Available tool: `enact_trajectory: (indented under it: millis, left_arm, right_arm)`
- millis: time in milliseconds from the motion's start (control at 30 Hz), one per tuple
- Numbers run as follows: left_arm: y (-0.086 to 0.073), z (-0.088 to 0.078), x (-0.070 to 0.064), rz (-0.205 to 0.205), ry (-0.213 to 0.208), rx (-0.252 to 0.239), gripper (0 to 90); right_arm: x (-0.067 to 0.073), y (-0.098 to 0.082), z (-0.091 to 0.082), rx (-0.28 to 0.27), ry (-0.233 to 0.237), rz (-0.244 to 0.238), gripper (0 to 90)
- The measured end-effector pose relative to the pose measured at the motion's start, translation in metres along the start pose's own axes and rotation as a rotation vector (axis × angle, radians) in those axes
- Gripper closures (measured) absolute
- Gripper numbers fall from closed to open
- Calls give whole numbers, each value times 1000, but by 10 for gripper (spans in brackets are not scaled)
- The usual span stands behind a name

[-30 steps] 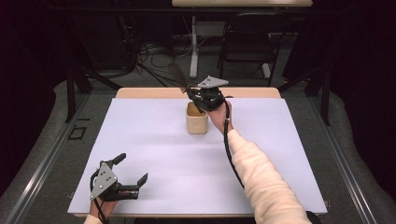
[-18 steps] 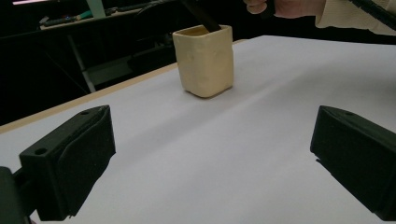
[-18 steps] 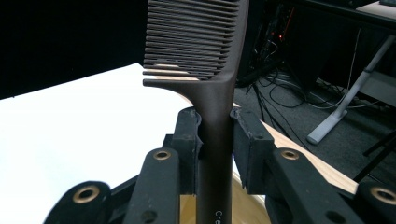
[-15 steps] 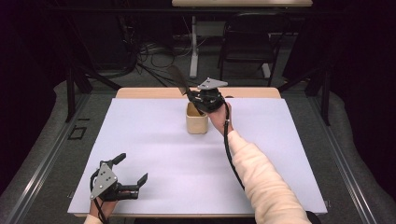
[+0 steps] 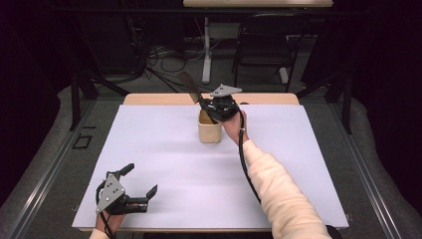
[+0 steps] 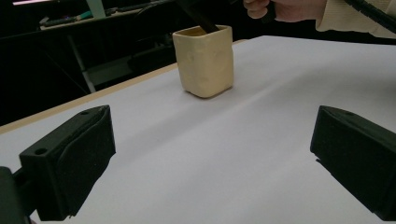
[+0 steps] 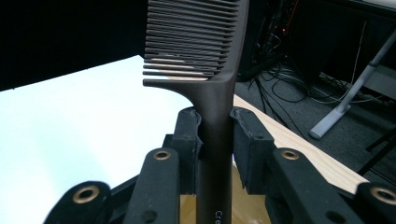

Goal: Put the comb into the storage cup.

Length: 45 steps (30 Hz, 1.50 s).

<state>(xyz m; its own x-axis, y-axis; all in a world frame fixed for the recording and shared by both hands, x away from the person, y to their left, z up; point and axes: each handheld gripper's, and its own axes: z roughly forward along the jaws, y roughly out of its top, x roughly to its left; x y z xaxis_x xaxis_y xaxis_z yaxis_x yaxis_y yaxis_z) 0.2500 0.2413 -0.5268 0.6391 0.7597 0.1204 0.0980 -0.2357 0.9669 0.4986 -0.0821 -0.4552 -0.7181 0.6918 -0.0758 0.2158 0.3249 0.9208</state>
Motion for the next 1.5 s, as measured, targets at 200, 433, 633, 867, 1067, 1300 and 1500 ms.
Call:
enact_trajectory:
  millis: [200, 433, 633, 867, 1067, 1300, 1500]
  left_arm:
    - [0, 0, 0, -1, -1, -1, 0]
    - [0, 0, 0, 1, -1, 1, 0]
    - [0, 0, 0, 1, -1, 1, 0]
    - [0, 0, 0, 1, -1, 0, 0]
    - [0, 1, 0, 2, -1, 2, 0]
    - [0, 0, 0, 2, 0, 1, 0]
    - [0, 0, 0, 2, 0, 1, 0]
  right_arm:
    - [0, -1, 1, 8, 4, -4, 720]
    - [0, -3, 3, 20, 8, -3, 720]
    - [-1, -5, 3, 29, 9, -4, 720]
    - [0, -7, 4, 42, 14, -3, 720]
    - [0, -10, 5, 52, 19, -6, 720]
    - [0, -12, 6, 63, 25, -6, 720]
    - [0, -14, 6, 64, 27, -1, 721]
